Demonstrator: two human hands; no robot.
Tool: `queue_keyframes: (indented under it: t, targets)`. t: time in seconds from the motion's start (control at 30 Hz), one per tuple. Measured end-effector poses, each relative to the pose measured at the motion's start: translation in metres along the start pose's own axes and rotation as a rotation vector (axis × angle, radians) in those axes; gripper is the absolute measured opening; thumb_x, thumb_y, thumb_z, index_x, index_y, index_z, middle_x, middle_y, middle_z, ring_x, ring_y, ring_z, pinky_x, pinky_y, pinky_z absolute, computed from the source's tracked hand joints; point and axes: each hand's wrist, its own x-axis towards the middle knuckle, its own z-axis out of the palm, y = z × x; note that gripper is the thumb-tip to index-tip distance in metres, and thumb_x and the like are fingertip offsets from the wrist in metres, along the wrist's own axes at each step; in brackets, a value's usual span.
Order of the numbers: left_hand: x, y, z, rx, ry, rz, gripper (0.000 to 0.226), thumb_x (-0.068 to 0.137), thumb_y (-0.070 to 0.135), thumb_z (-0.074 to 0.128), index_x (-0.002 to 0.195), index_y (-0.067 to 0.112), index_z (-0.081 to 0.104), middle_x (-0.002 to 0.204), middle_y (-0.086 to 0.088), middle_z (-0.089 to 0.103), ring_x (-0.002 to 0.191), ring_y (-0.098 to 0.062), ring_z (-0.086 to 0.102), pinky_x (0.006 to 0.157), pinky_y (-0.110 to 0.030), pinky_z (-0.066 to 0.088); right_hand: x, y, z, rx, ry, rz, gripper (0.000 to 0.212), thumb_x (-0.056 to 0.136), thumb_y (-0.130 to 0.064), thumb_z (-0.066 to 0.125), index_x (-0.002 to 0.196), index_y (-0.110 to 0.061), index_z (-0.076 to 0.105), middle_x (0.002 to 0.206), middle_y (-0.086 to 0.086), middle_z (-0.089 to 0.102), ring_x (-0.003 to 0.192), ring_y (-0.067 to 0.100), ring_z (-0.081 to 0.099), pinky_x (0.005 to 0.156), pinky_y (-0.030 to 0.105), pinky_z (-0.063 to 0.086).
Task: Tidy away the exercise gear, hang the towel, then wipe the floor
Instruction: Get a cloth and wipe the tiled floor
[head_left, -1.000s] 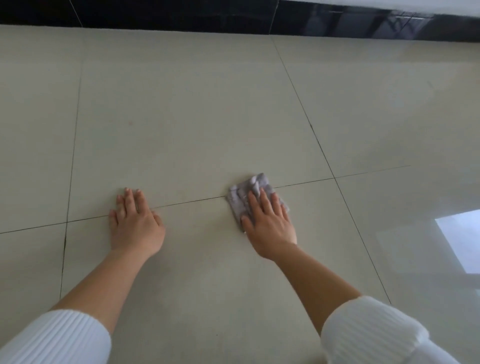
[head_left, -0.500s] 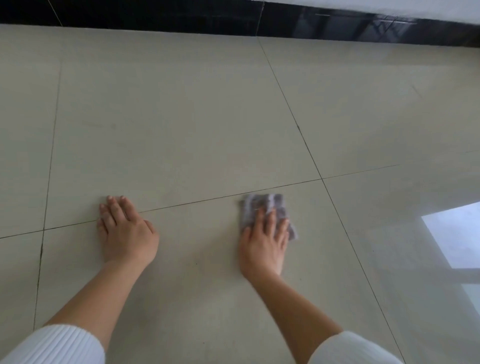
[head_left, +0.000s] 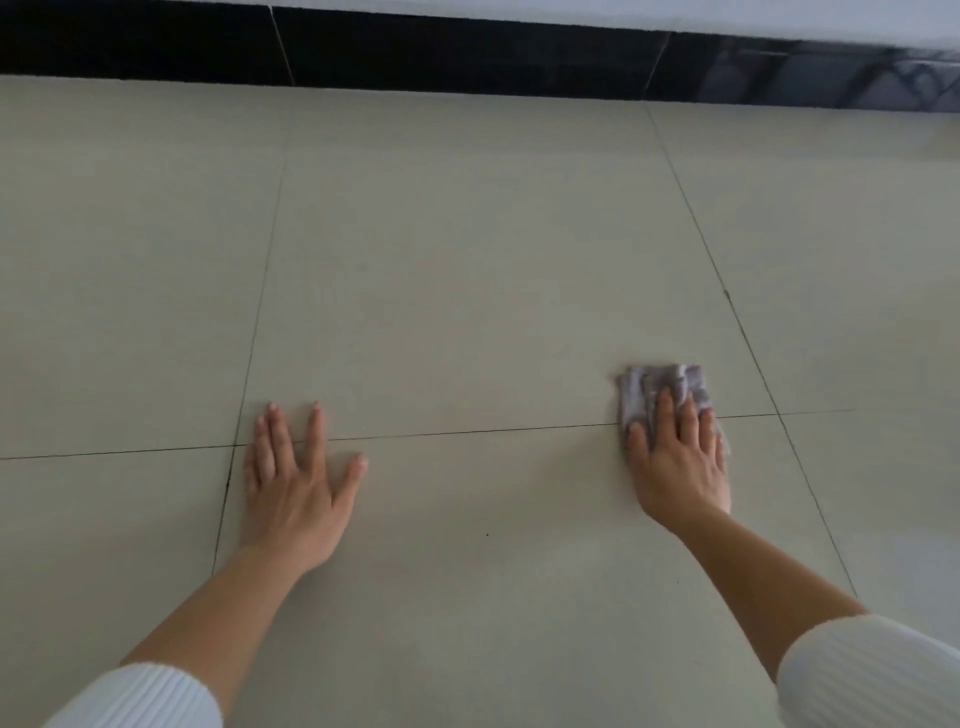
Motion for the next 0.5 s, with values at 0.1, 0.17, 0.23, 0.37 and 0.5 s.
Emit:
queue_keyframes:
  t: [0.1, 0.17, 0.23, 0.37, 0.5]
  targets:
    - [0.002, -0.001, 0.0, -0.022, -0.041, 0.004, 0.076, 0.092, 0.059, 0.019, 0.149, 0.022, -0.015, 0.153, -0.019, -0.024, 0.143, -0.03, -0.022, 0.116, -0.043, -0.009, 0.005, -0.044, 0.005, 0.098, -0.032, 0.065, 0.06, 0.1, -0.042, 0.016, 0.153, -0.025, -0.005, 0.16, 0.002, -0.013, 0.145, 0.032, -0.017, 0.117, 0.043, -0.01]
    - [0.003, -0.001, -0.001, -0.019, -0.062, 0.003, 0.075, 0.092, 0.059, 0.017, 0.147, 0.023, -0.02, 0.152, -0.018, -0.028, 0.141, -0.029, -0.027, 0.115, -0.042, -0.012, -0.007, -0.08, 0.015, 0.065, -0.053, -0.068, 0.058, 0.1, -0.043, 0.014, 0.152, -0.029, -0.009, 0.159, 0.0, -0.017, 0.143, 0.032, -0.022, 0.115, 0.043, -0.014]
    - [0.004, -0.003, 0.0, -0.013, -0.074, 0.002, 0.073, 0.092, 0.061, 0.011, 0.146, 0.025, -0.021, 0.152, -0.016, -0.031, 0.14, -0.028, -0.028, 0.115, -0.042, -0.012, -0.026, -0.112, 0.032, -0.03, -0.041, -0.319, 0.056, 0.099, -0.045, 0.007, 0.15, -0.032, -0.014, 0.158, -0.002, -0.02, 0.142, 0.032, -0.025, 0.115, 0.042, -0.018]
    - [0.004, -0.009, -0.001, -0.024, -0.002, 0.07, 0.073, 0.081, 0.064, -0.006, 0.148, 0.036, -0.009, 0.158, -0.005, -0.015, 0.145, -0.027, -0.011, 0.116, -0.044, 0.001, -0.06, -0.137, 0.051, -0.244, -0.021, -0.944, 0.055, 0.099, -0.043, 0.02, 0.151, -0.023, 0.018, 0.158, 0.005, 0.021, 0.144, 0.041, 0.01, 0.112, 0.048, 0.008]
    - [0.02, -0.019, -0.008, -0.049, 0.134, 0.039, 0.072, 0.087, 0.056, 0.004, 0.151, 0.024, 0.013, 0.157, -0.013, 0.012, 0.144, -0.032, 0.012, 0.114, -0.046, 0.015, -0.023, -0.122, 0.041, -0.376, -0.079, -1.239, 0.056, 0.1, -0.054, 0.014, 0.15, -0.029, 0.02, 0.156, -0.003, 0.026, 0.144, 0.032, 0.019, 0.11, 0.041, 0.015]
